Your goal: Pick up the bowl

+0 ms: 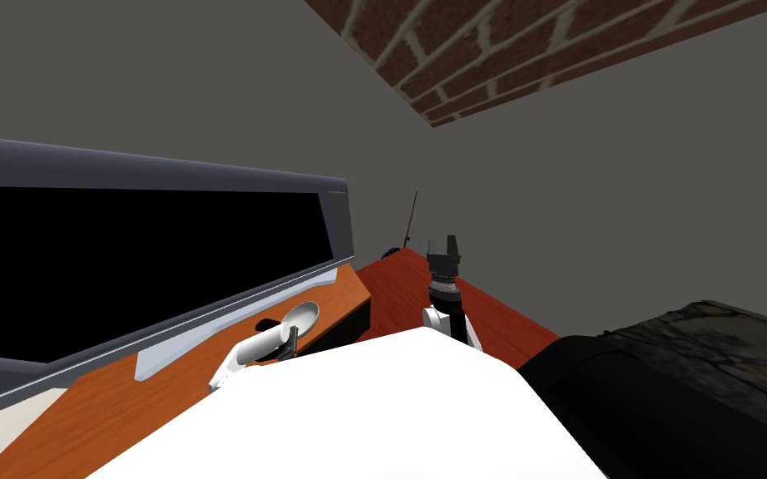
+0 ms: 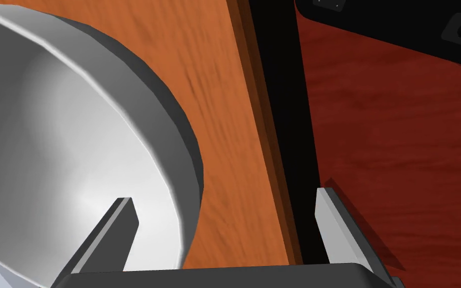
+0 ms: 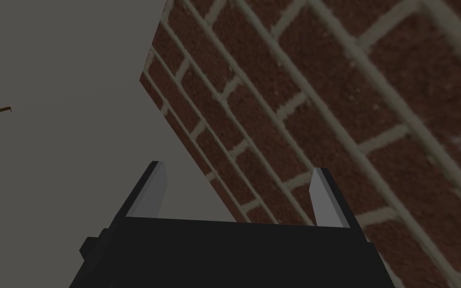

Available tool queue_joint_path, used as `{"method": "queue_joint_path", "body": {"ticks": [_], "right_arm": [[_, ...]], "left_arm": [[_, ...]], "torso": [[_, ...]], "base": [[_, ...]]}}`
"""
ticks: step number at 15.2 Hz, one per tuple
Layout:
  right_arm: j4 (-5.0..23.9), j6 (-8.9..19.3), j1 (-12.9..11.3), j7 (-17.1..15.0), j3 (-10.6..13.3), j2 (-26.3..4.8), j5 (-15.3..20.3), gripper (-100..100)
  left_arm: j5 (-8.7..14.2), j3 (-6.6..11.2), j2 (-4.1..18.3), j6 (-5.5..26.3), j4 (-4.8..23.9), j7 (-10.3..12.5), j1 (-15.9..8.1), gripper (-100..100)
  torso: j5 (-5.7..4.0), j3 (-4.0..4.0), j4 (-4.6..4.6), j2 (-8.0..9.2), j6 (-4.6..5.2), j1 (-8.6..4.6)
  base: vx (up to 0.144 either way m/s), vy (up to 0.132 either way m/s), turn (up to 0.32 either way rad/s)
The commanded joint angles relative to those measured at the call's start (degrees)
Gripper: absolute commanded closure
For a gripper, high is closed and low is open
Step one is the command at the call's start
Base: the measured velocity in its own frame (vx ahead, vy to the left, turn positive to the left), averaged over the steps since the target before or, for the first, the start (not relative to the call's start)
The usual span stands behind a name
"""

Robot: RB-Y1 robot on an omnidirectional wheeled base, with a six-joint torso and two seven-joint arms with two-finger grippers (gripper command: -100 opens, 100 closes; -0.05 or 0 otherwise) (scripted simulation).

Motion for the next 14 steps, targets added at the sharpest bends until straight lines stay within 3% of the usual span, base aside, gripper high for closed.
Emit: {"method": "queue_joint_path", "body": {"ticks": [1, 2, 3, 4, 8, 9, 13, 14], "right_arm": [[0.0, 0.0, 0.0, 0.0, 0.0, 0.0, 0.0, 0], [0.0, 0.0, 0.0, 0.0, 0.0, 0.0, 0.0, 0], [0.0, 0.0, 0.0, 0.0, 0.0, 0.0, 0.0, 0], [0.0, 0.0, 0.0, 0.0, 0.0, 0.0, 0.0, 0], [0.0, 0.0, 0.0, 0.0, 0.0, 0.0, 0.0, 0], [0.0, 0.0, 0.0, 0.0, 0.0, 0.0, 0.0, 0], [0.0, 0.0, 0.0, 0.0, 0.0, 0.0, 0.0, 0], [0.0, 0.0, 0.0, 0.0, 0.0, 0.0, 0.0, 0]], "left_arm": [[-0.11, -0.31, -0.16, -1.79, 1.55, 0.1, 0.03, -100], [-0.18, -0.51, -0.24, -2.95, 2.79, 0.18, -0.08, -100], [-0.07, -0.27, -0.08, -1.61, 1.66, 0.08, -0.13, -100], [-0.1, -0.32, -0.1, -1.92, 1.87, 0.12, -0.14, 100], [-0.12, -0.33, 0.02, -2.12, 1.61, 0.07, -0.44, 100], [0.0, -0.01, -0.05, -0.05, -0.31, -0.01, 0.19, 100], [0.15, 0.38, 0.1, 2.26, -2.8, -0.16, 0.41, 100], [0.19, 0.27, 0.12, 1.29, -1.87, -0.19, 0.34, 100]], "torso": [[0.0, 0.0, 0.0, 0.0, 0.0, 0.0], [0.0, 0.0, 0.0, 0.0, 0.0, 0.01], [0.0, 0.0, 0.0, 0.01, 0.0, 0.01], [0.0, 0.01, 0.01, 0.01, 0.0, 0.01], [0.16, -0.04, -0.16, 0.09, -0.11, 0.09], [0.17, -0.04, -0.16, 0.08, -0.12, 0.11], [0.15, -0.03, -0.14, 0.09, -0.15, 0.14], [0.15, -0.02, -0.13, 0.09, -0.15, 0.14]], "base": [[0.0, 0.0, 0.0], [0.0, 0.0, 0.0], [0.0, 0.0, 0.0], [0.0, 0.0, 0.0], [-0.001, -0.001, 0.001], [0.01, 0.01, -0.009], [0.0, 0.0, 0.0], [0.0, 0.0, 0.0]]}}
